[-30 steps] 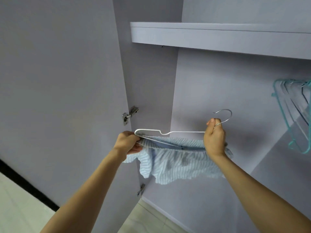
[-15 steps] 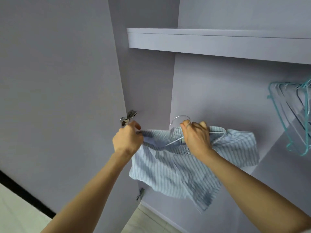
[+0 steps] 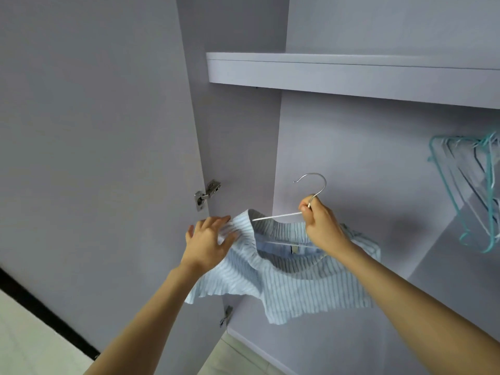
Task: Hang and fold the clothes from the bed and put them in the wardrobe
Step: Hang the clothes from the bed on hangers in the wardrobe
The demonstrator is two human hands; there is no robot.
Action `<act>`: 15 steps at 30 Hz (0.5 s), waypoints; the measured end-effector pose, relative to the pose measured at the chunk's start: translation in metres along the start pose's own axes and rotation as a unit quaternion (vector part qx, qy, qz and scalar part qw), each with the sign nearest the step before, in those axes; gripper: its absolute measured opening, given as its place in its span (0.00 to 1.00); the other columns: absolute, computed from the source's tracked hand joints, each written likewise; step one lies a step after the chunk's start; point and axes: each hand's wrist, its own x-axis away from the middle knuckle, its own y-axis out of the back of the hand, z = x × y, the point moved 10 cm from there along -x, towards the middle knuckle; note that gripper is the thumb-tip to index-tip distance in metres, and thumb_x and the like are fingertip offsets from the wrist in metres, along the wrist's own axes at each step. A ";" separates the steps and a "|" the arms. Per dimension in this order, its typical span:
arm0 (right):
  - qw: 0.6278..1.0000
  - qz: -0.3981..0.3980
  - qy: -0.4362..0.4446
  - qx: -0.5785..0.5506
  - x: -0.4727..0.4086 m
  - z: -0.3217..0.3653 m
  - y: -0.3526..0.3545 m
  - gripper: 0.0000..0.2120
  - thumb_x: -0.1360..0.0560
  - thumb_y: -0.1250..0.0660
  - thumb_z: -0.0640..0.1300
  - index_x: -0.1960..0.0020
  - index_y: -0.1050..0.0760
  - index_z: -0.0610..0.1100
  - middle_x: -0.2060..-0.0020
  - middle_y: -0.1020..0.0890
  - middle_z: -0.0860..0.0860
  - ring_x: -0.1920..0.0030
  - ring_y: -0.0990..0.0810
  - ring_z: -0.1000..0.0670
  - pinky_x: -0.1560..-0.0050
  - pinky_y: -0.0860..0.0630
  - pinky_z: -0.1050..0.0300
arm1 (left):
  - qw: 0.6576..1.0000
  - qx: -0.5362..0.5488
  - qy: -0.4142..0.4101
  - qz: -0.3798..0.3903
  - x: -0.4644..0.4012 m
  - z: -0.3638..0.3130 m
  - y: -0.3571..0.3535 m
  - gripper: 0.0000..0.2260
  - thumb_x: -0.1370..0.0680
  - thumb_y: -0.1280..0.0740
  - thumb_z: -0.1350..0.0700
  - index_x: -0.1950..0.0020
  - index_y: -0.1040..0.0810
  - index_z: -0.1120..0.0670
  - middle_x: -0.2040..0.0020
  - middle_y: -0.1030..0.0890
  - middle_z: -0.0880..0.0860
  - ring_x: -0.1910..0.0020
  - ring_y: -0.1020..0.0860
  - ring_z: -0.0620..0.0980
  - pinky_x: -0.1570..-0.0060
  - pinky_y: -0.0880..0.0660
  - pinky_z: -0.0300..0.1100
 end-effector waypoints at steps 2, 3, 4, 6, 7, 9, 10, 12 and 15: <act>1.000 0.027 0.008 -0.008 0.003 0.003 -0.006 0.06 0.20 0.46 0.35 0.54 0.36 0.42 0.59 0.26 0.43 0.62 0.30 0.45 0.60 0.37 0.55 | 0.998 -0.052 -0.035 0.003 0.001 -0.010 -0.003 0.22 0.21 0.43 0.40 0.29 0.32 0.47 0.34 0.28 0.46 0.31 0.35 0.50 0.28 0.53 0.58; 0.999 0.038 0.013 -0.002 0.004 0.005 -0.009 0.06 0.20 0.46 0.35 0.54 0.35 0.42 0.59 0.25 0.43 0.62 0.30 0.45 0.60 0.37 0.56 | 0.996 -0.076 -0.055 0.002 0.002 -0.019 -0.003 0.24 0.22 0.45 0.38 0.29 0.31 0.46 0.36 0.27 0.46 0.31 0.35 0.49 0.28 0.55 0.57; 0.999 0.039 0.020 0.001 0.006 0.009 -0.010 0.06 0.20 0.46 0.35 0.54 0.35 0.42 0.58 0.25 0.44 0.62 0.30 0.46 0.60 0.37 0.57 | 0.992 -0.097 -0.076 0.006 0.001 -0.028 -0.005 0.24 0.22 0.45 0.38 0.30 0.31 0.47 0.37 0.26 0.46 0.32 0.33 0.49 0.28 0.54 0.56; 0.999 0.019 0.026 -0.012 0.007 0.016 -0.009 0.06 0.21 0.45 0.35 0.55 0.34 0.42 0.59 0.25 0.46 0.63 0.30 0.49 0.60 0.36 0.59 | 0.988 -0.100 -0.115 0.007 0.002 -0.047 -0.010 0.17 0.19 0.44 0.45 0.35 0.26 0.50 0.41 0.23 0.48 0.39 0.27 0.51 0.30 0.45 0.53; 0.999 0.010 0.025 -0.025 0.007 0.020 -0.007 0.06 0.21 0.43 0.35 0.55 0.33 0.43 0.59 0.24 0.48 0.64 0.30 0.51 0.61 0.35 0.62 | 0.988 -0.078 -0.135 -0.012 0.003 -0.054 -0.009 0.15 0.19 0.44 0.48 0.41 0.23 0.53 0.46 0.21 0.50 0.45 0.23 0.53 0.36 0.38 0.52; 0.998 0.008 0.024 -0.062 0.010 0.023 -0.003 0.03 0.21 0.41 0.37 0.52 0.30 0.42 0.59 0.24 0.54 0.64 0.28 0.56 0.58 0.33 0.70 | 0.985 -0.027 -0.158 -0.069 0.005 -0.059 -0.004 0.14 0.21 0.43 0.52 0.52 0.20 0.56 0.57 0.20 0.52 0.59 0.20 0.57 0.52 0.30 0.50; 0.997 0.008 0.028 -0.070 0.012 0.022 0.001 0.04 0.21 0.40 0.38 0.47 0.27 0.41 0.57 0.24 0.56 0.61 0.26 0.56 0.54 0.32 0.72 | 0.982 -0.009 -0.160 -0.098 0.005 -0.055 -0.001 0.13 0.22 0.43 0.53 0.56 0.20 0.56 0.61 0.20 0.52 0.63 0.20 0.57 0.57 0.30 0.49; 0.999 -0.002 0.034 -0.026 0.018 0.008 0.015 0.13 0.22 0.40 0.40 0.39 0.27 0.39 0.52 0.21 0.52 0.51 0.22 0.52 0.45 0.28 0.62 | 0.979 0.006 -0.156 -0.132 0.005 -0.044 0.003 0.12 0.23 0.41 0.55 0.60 0.20 0.55 0.64 0.20 0.50 0.67 0.21 0.54 0.62 0.29 0.49; 0.992 0.009 -0.017 0.127 0.030 -0.030 0.034 0.23 0.29 0.44 0.43 0.37 0.26 0.38 0.44 0.20 0.44 0.44 0.21 0.43 0.41 0.27 0.51 | 0.973 0.012 -0.152 -0.175 0.005 -0.029 0.013 0.13 0.24 0.43 0.54 0.61 0.20 0.55 0.66 0.20 0.50 0.71 0.22 0.52 0.64 0.28 0.48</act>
